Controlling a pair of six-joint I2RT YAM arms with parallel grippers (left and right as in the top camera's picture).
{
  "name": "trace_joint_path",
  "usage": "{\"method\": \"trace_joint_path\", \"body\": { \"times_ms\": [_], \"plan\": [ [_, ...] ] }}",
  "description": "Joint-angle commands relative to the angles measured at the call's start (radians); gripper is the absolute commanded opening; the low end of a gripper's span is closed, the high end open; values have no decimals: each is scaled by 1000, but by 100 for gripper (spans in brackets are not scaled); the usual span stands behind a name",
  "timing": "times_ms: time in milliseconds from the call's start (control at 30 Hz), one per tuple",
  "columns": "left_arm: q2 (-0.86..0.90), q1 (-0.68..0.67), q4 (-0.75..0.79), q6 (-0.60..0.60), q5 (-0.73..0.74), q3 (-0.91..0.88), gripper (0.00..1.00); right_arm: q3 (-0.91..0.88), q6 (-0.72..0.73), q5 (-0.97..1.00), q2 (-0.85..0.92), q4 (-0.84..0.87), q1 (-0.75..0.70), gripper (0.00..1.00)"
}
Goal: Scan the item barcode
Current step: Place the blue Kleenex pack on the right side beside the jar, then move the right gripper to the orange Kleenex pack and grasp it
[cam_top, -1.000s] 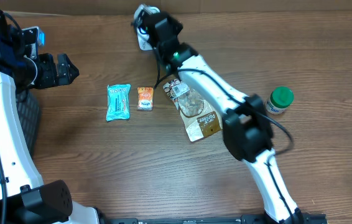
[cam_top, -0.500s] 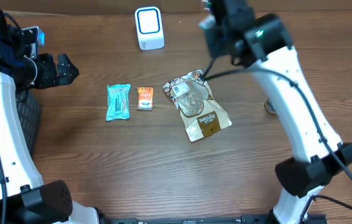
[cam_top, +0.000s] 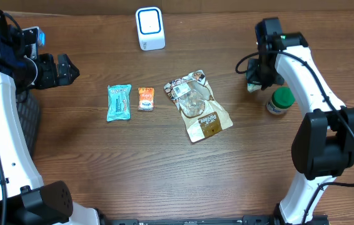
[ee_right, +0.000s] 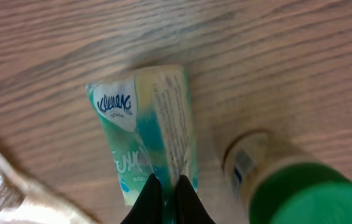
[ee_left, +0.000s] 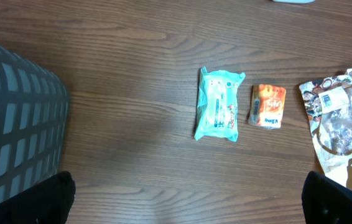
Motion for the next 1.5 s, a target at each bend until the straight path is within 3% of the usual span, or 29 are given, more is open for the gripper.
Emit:
{"method": "trace_joint_path", "body": {
  "times_ms": [0, 300, 433, 467, 500, 567, 700, 800, 867, 1000, 1033, 1133, 1267, 1467],
  "plan": [
    [-4, -3, 2, 19, 11, 13, 100, -93, 20, 12, -10, 83, -11, 4],
    [-4, -3, 2, 19, 11, 13, 99, -125, 20, 154, -10, 111, -17, 4],
    [-4, -3, 2, 19, 11, 13, 100, -118, 17, 154, -10, 103, -17, 40],
    [-4, -3, 2, 19, 11, 13, 99, -109, 16, 154, -11, 93, -17, 45],
    [-4, -3, 2, 19, 11, 13, 100, -83, 16, 148, -11, 67, -17, 57],
    [-4, -3, 2, 19, 11, 13, 99, -22, 15, 99, -11, 10, -17, 65],
    [-4, -3, 2, 19, 11, 13, 100, 125, -14, -201, -11, -84, -4, 79],
    [-4, -3, 2, 19, 11, 13, 100, 169, -15, -463, -11, -83, 12, 100],
    [-4, -3, 2, 19, 11, 13, 99, 156, -14, -666, -11, -31, 36, 100],
    [-4, -3, 2, 19, 11, 13, 100, 118, 24, -699, -10, 48, 111, 100],
    [-4, -3, 2, 19, 11, 13, 100, 96, 57, -698, -10, 78, 145, 97],
    [-4, -3, 2, 19, 11, 13, 100, 17, 205, -609, -6, 184, 266, 77],
    [-4, -3, 2, 19, 11, 13, 100, -40, 375, -531, 9, 265, 354, 73],
    [-4, -3, 2, 19, 11, 13, 99, -73, 540, -462, 81, 401, 484, 57]
  ]
}}
